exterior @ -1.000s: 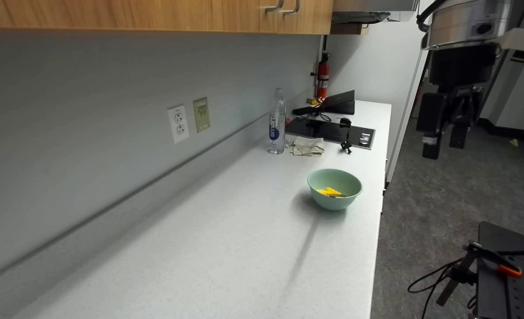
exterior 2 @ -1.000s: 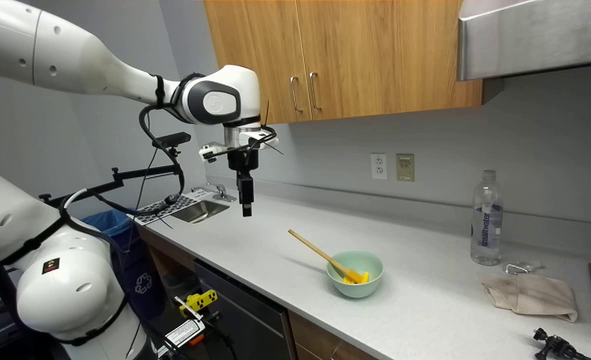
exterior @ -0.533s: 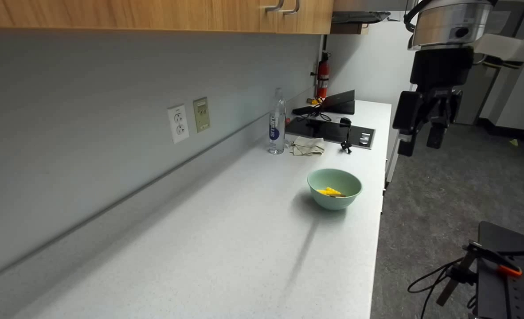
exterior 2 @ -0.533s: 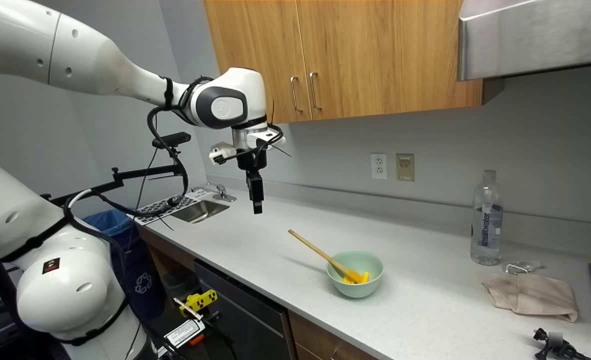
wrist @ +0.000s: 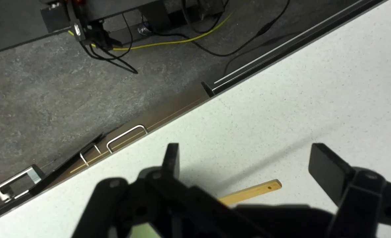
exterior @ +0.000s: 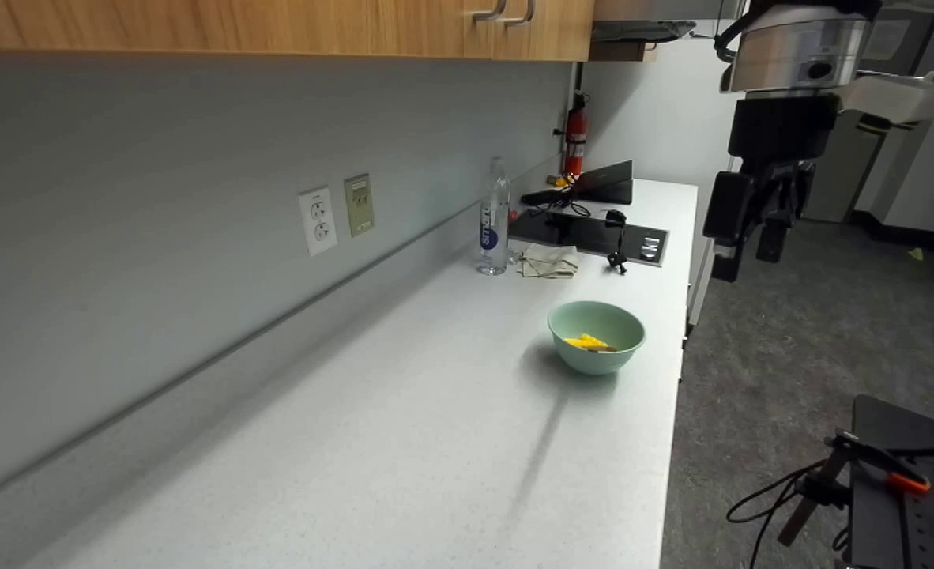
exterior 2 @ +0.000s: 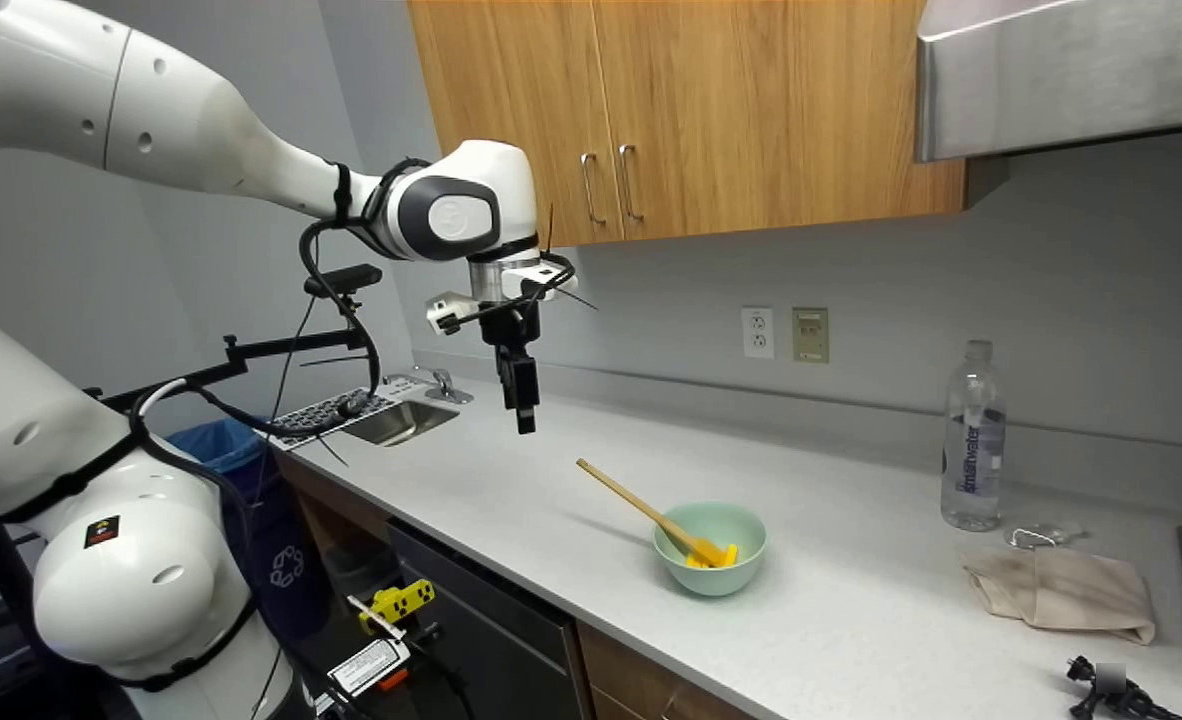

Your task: Use the object to mix the contents in the bowl

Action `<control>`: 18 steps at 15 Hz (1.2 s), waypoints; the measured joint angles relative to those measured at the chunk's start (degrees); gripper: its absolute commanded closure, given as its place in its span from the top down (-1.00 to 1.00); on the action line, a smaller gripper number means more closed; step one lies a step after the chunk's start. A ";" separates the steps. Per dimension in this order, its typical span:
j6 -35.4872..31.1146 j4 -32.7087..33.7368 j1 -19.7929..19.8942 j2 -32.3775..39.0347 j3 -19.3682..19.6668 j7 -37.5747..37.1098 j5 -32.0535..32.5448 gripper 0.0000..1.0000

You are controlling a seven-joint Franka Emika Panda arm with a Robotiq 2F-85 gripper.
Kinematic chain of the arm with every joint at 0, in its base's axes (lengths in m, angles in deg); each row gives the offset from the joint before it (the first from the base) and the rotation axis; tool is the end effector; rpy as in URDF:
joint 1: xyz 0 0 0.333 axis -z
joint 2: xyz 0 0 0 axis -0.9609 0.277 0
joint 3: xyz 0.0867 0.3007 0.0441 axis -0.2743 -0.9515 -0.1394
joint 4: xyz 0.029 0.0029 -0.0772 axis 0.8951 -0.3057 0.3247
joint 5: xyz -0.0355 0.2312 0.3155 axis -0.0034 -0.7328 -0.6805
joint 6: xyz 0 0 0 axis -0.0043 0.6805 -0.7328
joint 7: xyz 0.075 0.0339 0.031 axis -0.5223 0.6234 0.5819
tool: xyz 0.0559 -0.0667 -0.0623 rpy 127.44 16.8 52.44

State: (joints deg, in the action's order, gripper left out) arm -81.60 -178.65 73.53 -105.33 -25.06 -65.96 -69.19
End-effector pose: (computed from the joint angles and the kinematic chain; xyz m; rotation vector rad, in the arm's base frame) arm 0.4052 0.0522 0.4355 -3.0735 0.4390 0.1379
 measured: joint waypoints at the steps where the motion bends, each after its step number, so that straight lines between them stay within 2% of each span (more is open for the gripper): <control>1: -1.14 0.00 0.01 0.32 0.59 2.22 0.48 1.00; 5: -6.45 0.46 -0.13 2.21 4.06 16.14 0.87 1.00; 9: -7.16 1.85 -0.53 4.44 5.99 28.50 0.87 1.00; 18: -7.17 2.01 -1.08 5.16 6.20 32.19 0.60 1.00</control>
State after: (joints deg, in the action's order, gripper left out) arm -88.77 -176.64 72.45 -100.17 -18.86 -33.76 -68.59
